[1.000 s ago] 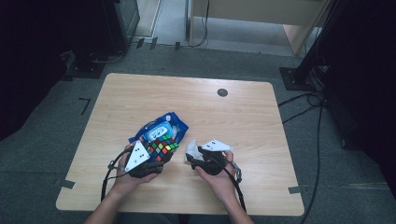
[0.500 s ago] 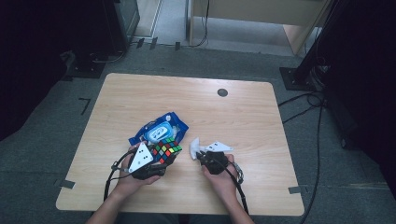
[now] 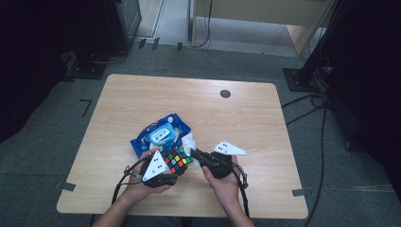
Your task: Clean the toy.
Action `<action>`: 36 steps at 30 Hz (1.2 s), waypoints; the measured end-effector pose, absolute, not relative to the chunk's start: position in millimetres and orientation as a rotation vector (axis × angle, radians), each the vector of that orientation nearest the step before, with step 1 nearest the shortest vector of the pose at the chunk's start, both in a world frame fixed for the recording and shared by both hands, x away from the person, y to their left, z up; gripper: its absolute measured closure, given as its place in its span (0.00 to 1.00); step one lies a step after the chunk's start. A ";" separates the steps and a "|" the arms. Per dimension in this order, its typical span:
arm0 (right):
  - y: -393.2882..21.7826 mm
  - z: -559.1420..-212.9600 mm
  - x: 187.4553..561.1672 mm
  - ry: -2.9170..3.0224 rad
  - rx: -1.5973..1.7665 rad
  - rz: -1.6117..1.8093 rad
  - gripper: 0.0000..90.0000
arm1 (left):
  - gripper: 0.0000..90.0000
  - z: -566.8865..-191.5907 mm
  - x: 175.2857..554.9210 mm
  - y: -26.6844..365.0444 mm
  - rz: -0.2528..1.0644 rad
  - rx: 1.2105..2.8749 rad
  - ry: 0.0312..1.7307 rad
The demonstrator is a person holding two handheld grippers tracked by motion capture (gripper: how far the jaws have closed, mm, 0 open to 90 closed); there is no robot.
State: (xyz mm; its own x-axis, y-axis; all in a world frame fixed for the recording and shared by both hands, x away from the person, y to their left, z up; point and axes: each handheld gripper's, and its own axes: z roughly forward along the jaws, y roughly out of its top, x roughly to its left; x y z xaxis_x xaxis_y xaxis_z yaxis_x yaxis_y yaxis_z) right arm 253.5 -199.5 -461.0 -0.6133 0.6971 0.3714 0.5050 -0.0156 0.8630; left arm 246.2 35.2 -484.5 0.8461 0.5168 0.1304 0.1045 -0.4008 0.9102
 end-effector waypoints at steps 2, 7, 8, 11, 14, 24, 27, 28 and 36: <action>-197.8 -458.5 251.0 2.082 1.304 1.759 0.98 | 0.38 -485.1 245.3 33.5 0.478 1.961 0.460; -188.5 -444.9 242.6 2.130 1.214 1.847 0.97 | 0.38 -485.1 246.0 34.5 0.479 1.957 0.471; -186.1 -441.4 240.1 2.143 1.182 1.853 0.97 | 0.38 -484.3 247.6 37.2 0.479 1.949 0.479; -185.3 -439.0 238.7 2.150 1.164 1.839 0.97 | 0.38 -482.3 248.2 40.8 0.480 1.938 0.485; -190.6 -445.4 242.9 2.135 1.215 1.817 0.97 | 0.38 -480.7 246.6 41.8 0.481 1.935 0.472; -198.7 -455.9 251.2 2.078 1.317 1.752 0.97 | 0.38 -481.0 239.6 31.1 0.452 1.942 0.420; -192.4 -448.7 245.4 2.092 1.254 1.784 0.97 | 0.38 -482.7 240.6 30.8 0.455 1.952 0.431; -190.5 -446.4 243.4 2.094 1.239 1.790 0.97 | 0.38 -482.5 241.3 31.9 0.460 1.948 0.441; -187.6 -440.6 237.3 2.127 1.166 1.759 0.96 | 0.38 -476.9 250.2 48.5 0.473 1.905 0.500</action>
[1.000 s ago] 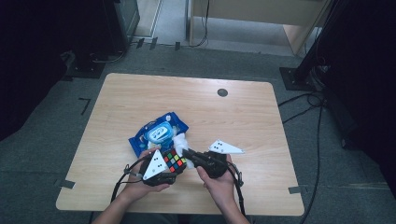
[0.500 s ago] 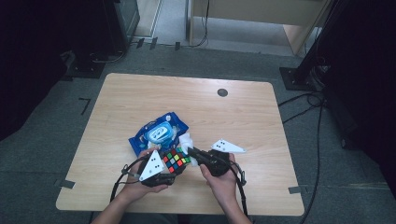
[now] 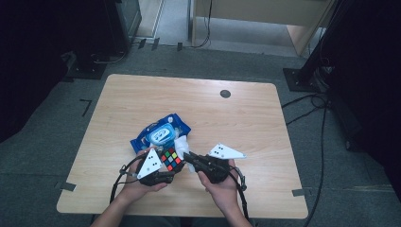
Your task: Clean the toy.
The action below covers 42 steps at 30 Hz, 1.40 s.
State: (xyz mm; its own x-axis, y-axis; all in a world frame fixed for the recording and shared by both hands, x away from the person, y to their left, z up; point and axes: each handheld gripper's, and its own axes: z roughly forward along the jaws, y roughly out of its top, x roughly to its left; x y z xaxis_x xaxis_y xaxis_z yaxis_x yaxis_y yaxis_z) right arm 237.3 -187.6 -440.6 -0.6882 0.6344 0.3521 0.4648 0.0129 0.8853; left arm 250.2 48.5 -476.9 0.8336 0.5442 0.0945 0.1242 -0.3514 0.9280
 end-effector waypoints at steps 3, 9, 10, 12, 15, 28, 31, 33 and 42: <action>-191.5 -446.4 241.4 2.132 1.189 1.727 0.96 | 0.38 -475.4 249.6 49.7 0.482 1.901 0.495; -204.7 -473.3 257.2 2.128 1.295 1.531 0.95 | 0.38 -471.7 253.2 57.8 0.477 1.858 0.525; -204.3 -476.7 258.8 2.126 1.301 1.508 0.95 | 0.38 -471.9 253.5 57.9 0.477 1.859 0.526; -201.7 -482.4 261.6 2.136 1.302 1.487 0.92 | 0.38 -471.8 253.4 57.4 0.479 1.857 0.528; -195.9 -485.1 262.5 2.152 1.271 1.477 0.77 | 0.38 -471.5 253.2 57.6 0.483 1.854 0.526; -192.2 -449.1 246.3 2.010 1.289 1.722 0.39 | 0.38 -472.3 254.7 58.0 0.504 1.846 0.555; -186.7 -440.1 241.5 2.007 1.290 1.809 0.33 | 0.38 -472.0 253.6 56.8 0.506 1.846 0.551; -183.0 -436.8 239.5 2.012 1.310 1.850 0.30 | 0.38 -471.7 252.4 55.1 0.506 1.842 0.548; -171.7 -447.9 244.5 2.029 1.527 1.925 0.25 | 0.38 -471.9 238.8 39.8 0.548 1.834 0.480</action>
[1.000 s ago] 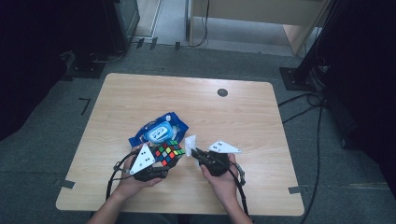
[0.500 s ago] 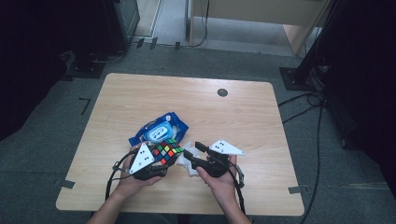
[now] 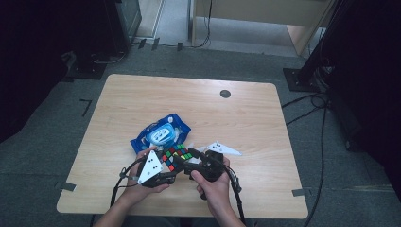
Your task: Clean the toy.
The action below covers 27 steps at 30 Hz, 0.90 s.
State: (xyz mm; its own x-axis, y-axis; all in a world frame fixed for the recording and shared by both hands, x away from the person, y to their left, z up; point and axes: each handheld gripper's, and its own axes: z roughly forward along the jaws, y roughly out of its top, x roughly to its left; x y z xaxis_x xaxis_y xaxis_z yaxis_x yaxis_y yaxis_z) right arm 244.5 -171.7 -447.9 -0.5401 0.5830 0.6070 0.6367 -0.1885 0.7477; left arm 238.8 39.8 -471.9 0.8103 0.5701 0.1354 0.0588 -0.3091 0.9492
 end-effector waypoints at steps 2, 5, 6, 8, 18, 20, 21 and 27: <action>-170.3 -450.5 244.7 -1.964 -1.498 -1.851 0.28 | 0.38 -471.9 236.9 37.7 0.560 1.831 0.470; -168.6 -453.9 244.6 -1.951 -1.506 -1.821 0.31 | 0.38 -471.8 234.3 35.4 0.561 1.819 0.449; -169.1 -454.9 244.8 -1.937 -1.510 -1.815 0.35 | 0.38 -472.0 233.4 34.5 0.565 1.820 0.442; -170.6 -457.3 245.6 -1.891 -1.510 -1.796 0.37 | 0.38 -472.3 232.6 32.9 0.568 1.823 0.439; -177.1 -457.8 248.6 -1.884 -1.521 -1.745 0.38 | 0.32 -471.7 235.8 33.5 0.456 1.822 0.453; -180.6 -454.8 249.3 -1.889 -1.530 -1.765 0.38 | 0.24 -470.6 236.1 34.4 0.443 1.820 0.464; -183.1 -452.9 249.7 -1.901 -1.537 -1.785 0.38 | 0.19 -470.3 236.9 35.1 0.441 1.824 0.474; -206.1 -439.9 251.7 -2.001 -1.638 -1.904 0.38 | 0.15 -470.7 243.8 43.1 0.424 1.816 0.528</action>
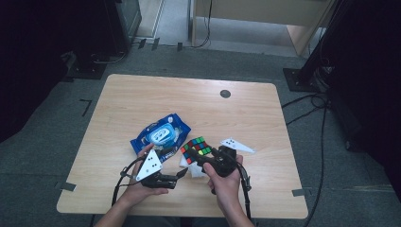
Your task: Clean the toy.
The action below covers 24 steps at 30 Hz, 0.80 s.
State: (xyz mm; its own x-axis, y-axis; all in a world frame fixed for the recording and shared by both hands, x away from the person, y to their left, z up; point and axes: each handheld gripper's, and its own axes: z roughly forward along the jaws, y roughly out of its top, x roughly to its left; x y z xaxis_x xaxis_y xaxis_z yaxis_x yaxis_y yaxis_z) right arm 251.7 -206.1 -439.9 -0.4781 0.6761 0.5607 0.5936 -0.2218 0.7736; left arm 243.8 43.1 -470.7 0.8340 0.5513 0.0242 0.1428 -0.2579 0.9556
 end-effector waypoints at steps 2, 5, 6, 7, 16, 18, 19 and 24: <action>-214.5 -436.9 252.8 1.875 1.523 1.749 0.38 | 0.15 -470.8 245.4 45.4 0.427 1.816 0.541; -227.5 -436.3 257.3 1.820 1.496 1.679 0.38 | 0.15 -471.8 248.1 48.3 0.429 1.818 0.558; -230.6 -437.1 258.9 1.811 1.489 1.657 0.38 | 0.15 -473.1 250.8 51.5 0.430 1.822 0.577; -234.9 -438.4 261.3 1.797 1.483 1.614 0.38 | 0.15 -473.9 252.2 53.0 0.432 1.823 0.589; -247.4 -464.0 284.8 1.780 1.419 1.295 0.38 | 0.15 -481.0 260.8 76.0 0.465 1.840 0.718; -249.0 -471.5 292.5 1.783 1.432 1.248 0.38 | 0.15 -482.7 262.2 82.5 0.479 1.840 0.760; -249.7 -475.1 296.2 1.784 1.441 1.230 0.38 | 0.15 -483.4 263.2 86.2 0.485 1.844 0.781; -250.2 -491.1 311.7 1.807 1.458 1.122 0.38 | 0.16 -487.1 264.5 104.4 0.546 1.839 0.879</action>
State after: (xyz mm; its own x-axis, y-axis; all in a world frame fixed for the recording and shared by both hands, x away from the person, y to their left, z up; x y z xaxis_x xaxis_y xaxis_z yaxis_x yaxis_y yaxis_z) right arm 311.7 -250.2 -491.1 -0.2557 0.9635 0.0796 0.4988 0.0609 0.8645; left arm 264.5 104.4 -487.1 0.6361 0.7714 -0.0158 0.3274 -0.2514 0.9108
